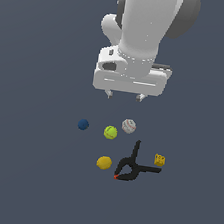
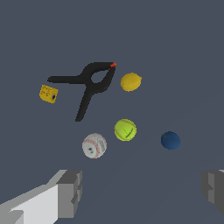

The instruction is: Pick up a designated object from a clutter of objects.

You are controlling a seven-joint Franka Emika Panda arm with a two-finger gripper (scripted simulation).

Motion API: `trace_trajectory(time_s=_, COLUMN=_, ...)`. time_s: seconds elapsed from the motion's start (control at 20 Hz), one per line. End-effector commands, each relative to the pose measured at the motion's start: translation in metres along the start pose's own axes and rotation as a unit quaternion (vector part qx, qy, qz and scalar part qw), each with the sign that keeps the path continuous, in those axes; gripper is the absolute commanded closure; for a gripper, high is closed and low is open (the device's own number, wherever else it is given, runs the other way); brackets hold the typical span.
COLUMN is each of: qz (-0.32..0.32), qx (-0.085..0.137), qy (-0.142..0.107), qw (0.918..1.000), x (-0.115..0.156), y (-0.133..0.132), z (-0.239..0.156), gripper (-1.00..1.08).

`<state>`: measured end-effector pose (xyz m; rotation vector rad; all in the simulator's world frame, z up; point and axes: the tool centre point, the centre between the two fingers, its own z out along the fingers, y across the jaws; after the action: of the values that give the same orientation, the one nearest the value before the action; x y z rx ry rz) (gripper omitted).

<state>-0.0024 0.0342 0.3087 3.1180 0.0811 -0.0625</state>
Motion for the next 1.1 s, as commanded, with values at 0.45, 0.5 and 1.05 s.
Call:
trace_trajectory(time_s=0.45, qz=0.000, qx=0.000, qy=0.004, qw=1.0000, x=-0.001, y=-0.014, z=0.043, gripper=-0.92)
trace_trajectory(time_s=0.5, qz=0.000, qx=0.000, qy=0.004, qw=1.0000, x=-0.001, y=-0.016, z=0.049, gripper=-0.92)
trace_trajectory(time_s=1.05, qz=0.001, qx=0.004, qy=0.013, qw=0.9999, x=-0.021, y=-0.047, z=0.140, gripper=-0.92)
